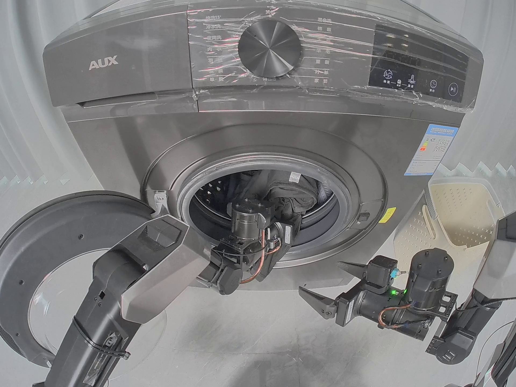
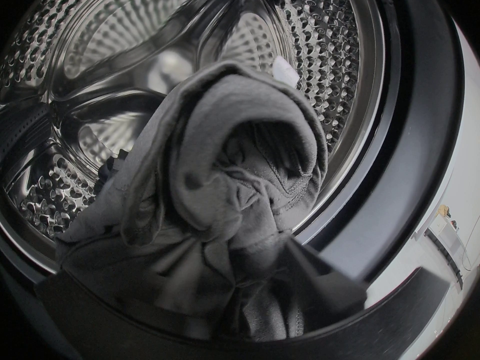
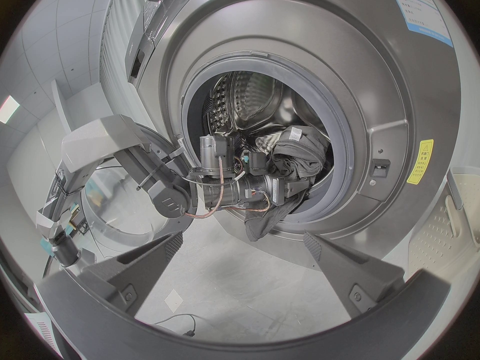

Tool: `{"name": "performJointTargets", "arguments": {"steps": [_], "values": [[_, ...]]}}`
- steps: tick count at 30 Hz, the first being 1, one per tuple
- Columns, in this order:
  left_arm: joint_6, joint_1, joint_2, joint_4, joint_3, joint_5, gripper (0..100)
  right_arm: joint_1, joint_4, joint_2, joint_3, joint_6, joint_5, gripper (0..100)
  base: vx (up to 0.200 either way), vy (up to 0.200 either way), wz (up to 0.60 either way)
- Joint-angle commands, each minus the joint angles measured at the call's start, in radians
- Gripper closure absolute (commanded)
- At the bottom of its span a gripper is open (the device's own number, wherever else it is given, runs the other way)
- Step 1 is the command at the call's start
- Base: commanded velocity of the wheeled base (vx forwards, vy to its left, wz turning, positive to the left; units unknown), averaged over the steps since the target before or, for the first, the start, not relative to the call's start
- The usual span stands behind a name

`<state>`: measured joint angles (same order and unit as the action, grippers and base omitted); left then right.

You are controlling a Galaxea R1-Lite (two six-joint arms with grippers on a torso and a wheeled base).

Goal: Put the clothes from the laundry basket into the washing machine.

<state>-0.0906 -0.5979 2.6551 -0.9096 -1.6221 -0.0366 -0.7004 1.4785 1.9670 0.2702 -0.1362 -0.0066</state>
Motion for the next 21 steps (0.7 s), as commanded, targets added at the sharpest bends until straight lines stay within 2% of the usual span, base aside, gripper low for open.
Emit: {"name": "performJointTargets", "arguments": {"steps": [1,4,6,9,16,21], "values": [[0.000,0.001,0.029,0.000,-0.035,-0.011,100,0.001,0.000,0.001,0.003,0.000,0.000,0,0.000,0.000,0.00],[0.000,0.018,0.043,-0.003,-0.117,-0.037,100,0.001,0.000,0.001,0.004,0.000,0.000,0,0.000,0.000,0.00],[0.002,0.044,0.054,0.001,-0.219,-0.091,100,0.001,0.000,0.001,0.007,0.000,-0.001,0,0.000,0.000,0.00],[0.000,0.076,0.078,0.009,-0.371,-0.123,100,0.001,0.000,0.001,0.009,0.000,-0.001,0,0.000,0.000,0.00],[-0.001,0.121,0.062,0.021,-0.378,-0.134,100,0.001,0.000,0.003,0.009,0.000,-0.001,0,0.000,0.000,0.00],[-0.006,0.125,0.062,0.009,-0.378,-0.134,100,0.001,0.000,0.003,0.009,0.000,-0.001,0,0.000,0.000,0.00]]}}
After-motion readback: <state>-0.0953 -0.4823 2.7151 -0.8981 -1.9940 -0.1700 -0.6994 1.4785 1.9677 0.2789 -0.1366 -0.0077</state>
